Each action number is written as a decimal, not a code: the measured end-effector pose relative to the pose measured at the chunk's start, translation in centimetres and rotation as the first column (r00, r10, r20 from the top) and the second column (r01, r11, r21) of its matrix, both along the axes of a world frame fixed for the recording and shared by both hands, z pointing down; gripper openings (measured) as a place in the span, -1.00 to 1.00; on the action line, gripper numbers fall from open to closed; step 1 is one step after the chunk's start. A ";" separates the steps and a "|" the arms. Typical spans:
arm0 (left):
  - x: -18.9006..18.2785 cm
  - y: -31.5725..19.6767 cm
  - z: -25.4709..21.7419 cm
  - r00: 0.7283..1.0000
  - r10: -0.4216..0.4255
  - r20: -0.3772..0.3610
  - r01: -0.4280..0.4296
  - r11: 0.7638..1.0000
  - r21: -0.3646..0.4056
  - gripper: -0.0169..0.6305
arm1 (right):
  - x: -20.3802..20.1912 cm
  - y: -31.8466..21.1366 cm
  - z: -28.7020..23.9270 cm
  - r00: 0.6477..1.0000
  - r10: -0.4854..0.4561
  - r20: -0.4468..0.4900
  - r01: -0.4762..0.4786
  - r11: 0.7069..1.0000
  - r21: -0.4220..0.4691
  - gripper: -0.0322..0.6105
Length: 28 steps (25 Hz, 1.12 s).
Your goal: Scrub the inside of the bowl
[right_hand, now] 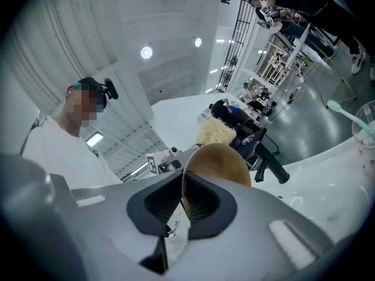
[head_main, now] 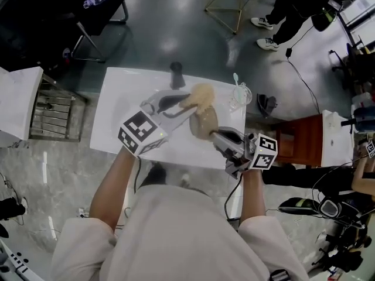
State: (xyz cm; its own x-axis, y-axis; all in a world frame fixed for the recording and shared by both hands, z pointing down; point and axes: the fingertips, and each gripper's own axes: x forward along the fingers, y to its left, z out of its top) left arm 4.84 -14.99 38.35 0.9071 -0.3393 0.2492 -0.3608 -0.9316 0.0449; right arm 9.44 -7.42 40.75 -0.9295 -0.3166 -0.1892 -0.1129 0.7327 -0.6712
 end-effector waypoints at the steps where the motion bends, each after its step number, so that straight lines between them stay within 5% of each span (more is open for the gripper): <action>1: -0.1 -0.2 0.1 1.000 0.000 0.001 0.000 1.000 0.000 -0.61 | 0.0 0.3 -0.1 1.000 -0.018 0.010 0.018 1.000 0.008 -0.84; 6: -1.0 -0.6 1.8 0.998 -0.027 0.056 0.026 1.000 0.007 -0.61 | 0.2 0.9 -1.0 0.995 -0.051 0.086 0.050 0.999 0.020 -0.83; 11: -0.9 0.9 4.0 0.993 -0.008 0.120 0.008 1.000 0.007 -0.61 | 2.3 -0.5 -2.4 0.971 0.036 0.235 -0.037 0.999 0.000 -0.84; 19: -1.5 2.9 5.1 0.996 -0.046 0.073 0.051 0.996 -0.077 -0.61 | 3.2 -3.5 -4.0 0.950 0.160 0.270 -0.163 0.987 -0.012 -0.84; 28: 0.0 6.5 4.6 0.995 0.046 0.085 -0.040 0.997 -0.073 -0.61 | 3.0 -5.9 -3.9 0.940 0.276 0.200 -0.273 0.961 -0.043 -0.84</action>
State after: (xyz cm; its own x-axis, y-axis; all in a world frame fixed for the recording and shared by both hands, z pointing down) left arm 4.80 -8.51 42.92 0.8945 -0.2789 0.3493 -0.3258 -0.9418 0.0824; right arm 12.45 -13.35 36.82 -0.7484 -0.5583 -0.3580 -0.1692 0.6827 -0.7109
